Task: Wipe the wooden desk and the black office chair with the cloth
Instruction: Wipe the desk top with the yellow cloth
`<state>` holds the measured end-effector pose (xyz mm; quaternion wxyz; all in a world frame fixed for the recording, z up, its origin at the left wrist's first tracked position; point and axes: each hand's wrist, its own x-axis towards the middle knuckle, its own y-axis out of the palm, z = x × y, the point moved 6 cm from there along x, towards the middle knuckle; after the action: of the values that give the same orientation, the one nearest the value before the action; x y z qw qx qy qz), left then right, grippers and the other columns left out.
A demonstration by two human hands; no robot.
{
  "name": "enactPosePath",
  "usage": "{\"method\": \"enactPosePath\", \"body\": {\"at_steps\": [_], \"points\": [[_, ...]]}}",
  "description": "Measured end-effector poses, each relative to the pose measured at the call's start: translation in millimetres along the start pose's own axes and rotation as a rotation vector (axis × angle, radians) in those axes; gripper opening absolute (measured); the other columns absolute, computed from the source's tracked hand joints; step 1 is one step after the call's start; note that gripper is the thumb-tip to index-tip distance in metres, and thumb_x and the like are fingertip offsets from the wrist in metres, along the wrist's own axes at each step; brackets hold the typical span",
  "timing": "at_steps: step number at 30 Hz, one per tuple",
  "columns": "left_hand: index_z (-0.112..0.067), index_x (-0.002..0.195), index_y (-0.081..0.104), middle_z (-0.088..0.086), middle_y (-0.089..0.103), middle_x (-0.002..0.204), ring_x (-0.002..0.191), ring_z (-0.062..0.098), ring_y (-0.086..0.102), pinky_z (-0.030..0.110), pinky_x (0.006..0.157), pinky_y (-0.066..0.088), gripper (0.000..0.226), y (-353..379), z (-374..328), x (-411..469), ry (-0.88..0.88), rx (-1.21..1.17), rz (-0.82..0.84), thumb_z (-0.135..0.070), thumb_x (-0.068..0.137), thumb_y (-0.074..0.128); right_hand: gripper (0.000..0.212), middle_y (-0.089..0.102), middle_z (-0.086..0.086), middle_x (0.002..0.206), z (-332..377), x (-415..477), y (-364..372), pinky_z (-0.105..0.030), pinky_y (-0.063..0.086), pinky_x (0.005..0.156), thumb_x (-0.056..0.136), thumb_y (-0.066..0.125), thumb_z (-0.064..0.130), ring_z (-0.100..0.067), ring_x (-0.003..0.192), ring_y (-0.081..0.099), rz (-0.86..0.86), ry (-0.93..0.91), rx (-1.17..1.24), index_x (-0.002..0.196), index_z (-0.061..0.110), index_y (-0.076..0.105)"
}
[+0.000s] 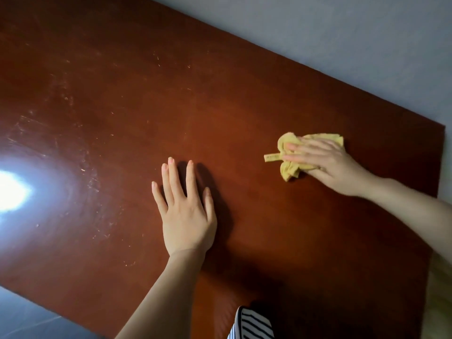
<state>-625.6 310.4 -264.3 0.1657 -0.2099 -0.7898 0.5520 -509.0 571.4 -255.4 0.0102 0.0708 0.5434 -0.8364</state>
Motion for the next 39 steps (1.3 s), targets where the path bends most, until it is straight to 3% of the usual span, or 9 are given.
{"method": "enactPosePath", "body": {"at_steps": [5, 10, 14, 21, 25, 30, 36, 39], "points": [[-0.014, 0.149, 0.025, 0.016, 0.013, 0.158, 0.147, 0.027, 0.003, 0.043, 0.118, -0.004, 0.056, 0.4, 1.0, -0.9, -0.009, -0.017, -0.002, -0.038, 0.098, 0.023, 0.049, 0.040, 0.003, 0.144, -66.1, 36.3, -39.0, -0.041, 0.018, 0.115, 0.093, 0.057, 0.010, -0.024, 0.138, 0.032, -0.184, 0.229, 0.039, 0.138, 0.023, 0.045], [-0.015, 0.149, 0.025, 0.015, 0.011, 0.159, 0.147, 0.027, 0.001, 0.046, 0.119, 0.000, 0.057, 2.2, 2.5, -1.1, -0.015, -0.020, 0.009, -0.039, 0.098, 0.023, 0.040, 0.043, -0.002, 0.147, -120.6, 42.1, -61.9, -0.036, 0.023, 0.115, 0.096, 0.050, 0.020, -0.022, 0.138, 0.034, -0.479, 0.693, 0.074, 0.136, 0.024, 0.051], [-0.016, 0.149, 0.025, 0.014, 0.009, 0.159, 0.148, 0.026, -0.001, 0.045, 0.119, -0.002, 0.057, 3.4, 4.5, -0.6, -0.018, -0.021, 0.019, -0.040, 0.097, 0.022, 0.040, 0.040, 0.008, 0.148, -107.5, 46.0, -54.9, -0.037, 0.016, 0.115, 0.099, 0.042, 0.026, -0.021, 0.138, 0.030, -0.557, 0.946, -0.030, 0.138, 0.031, 0.046], [-0.016, 0.149, 0.026, 0.014, 0.010, 0.159, 0.147, 0.026, 0.000, 0.046, 0.119, -0.001, 0.057, 2.5, 3.2, 0.9, -0.014, -0.032, 0.021, -0.040, 0.097, 0.021, 0.039, 0.046, 0.009, 0.144, -15.7, 10.9, -6.9, -0.039, 0.019, 0.111, 0.097, 0.047, 0.028, -0.019, 0.138, 0.032, -0.447, 0.647, -0.069, 0.135, 0.035, 0.050], [-0.016, 0.149, 0.026, 0.015, 0.010, 0.159, 0.147, 0.027, 0.000, 0.045, 0.119, -0.002, 0.057, 2.0, 2.2, -0.1, -0.013, -0.041, 0.014, -0.038, 0.097, 0.023, 0.041, 0.052, 0.009, 0.138, 50.5, -19.1, 23.4, -0.041, 0.024, 0.107, 0.094, 0.039, 0.038, -0.021, 0.132, 0.041, -0.371, 0.479, -0.070, 0.132, 0.035, 0.053], [-0.015, 0.148, 0.028, 0.015, 0.012, 0.159, 0.147, 0.027, 0.003, 0.045, 0.119, -0.001, 0.055, 1.8, 2.1, -0.6, -0.013, -0.039, 0.005, -0.036, 0.097, 0.025, 0.040, 0.050, 0.013, 0.139, 115.0, -56.7, 54.7, -0.039, 0.024, 0.109, 0.094, 0.041, 0.034, -0.015, 0.134, 0.038, -0.238, 0.159, -0.101, 0.132, 0.036, 0.052], [-0.015, 0.148, 0.027, 0.015, 0.012, 0.159, 0.147, 0.027, 0.002, 0.044, 0.119, -0.001, 0.054, 2.8, 2.7, -1.8, -0.005, -0.036, 0.002, -0.035, 0.098, 0.026, 0.047, 0.044, 0.010, 0.143, 103.6, -62.0, 55.8, -0.037, 0.023, 0.112, 0.090, 0.044, 0.028, -0.015, 0.136, 0.036, 0.002, -0.249, -0.150, 0.137, 0.032, 0.046], [-0.014, 0.148, 0.027, 0.015, 0.011, 0.159, 0.147, 0.027, 0.002, 0.044, 0.119, -0.001, 0.054, 3.8, 3.2, -2.2, -0.003, -0.043, 0.005, -0.035, 0.098, 0.026, 0.050, 0.042, 0.007, 0.144, 70.7, -34.2, 38.0, -0.036, 0.021, 0.112, 0.088, 0.043, 0.027, -0.017, 0.135, 0.035, 0.009, -0.225, -0.148, 0.138, 0.030, 0.042]]}}
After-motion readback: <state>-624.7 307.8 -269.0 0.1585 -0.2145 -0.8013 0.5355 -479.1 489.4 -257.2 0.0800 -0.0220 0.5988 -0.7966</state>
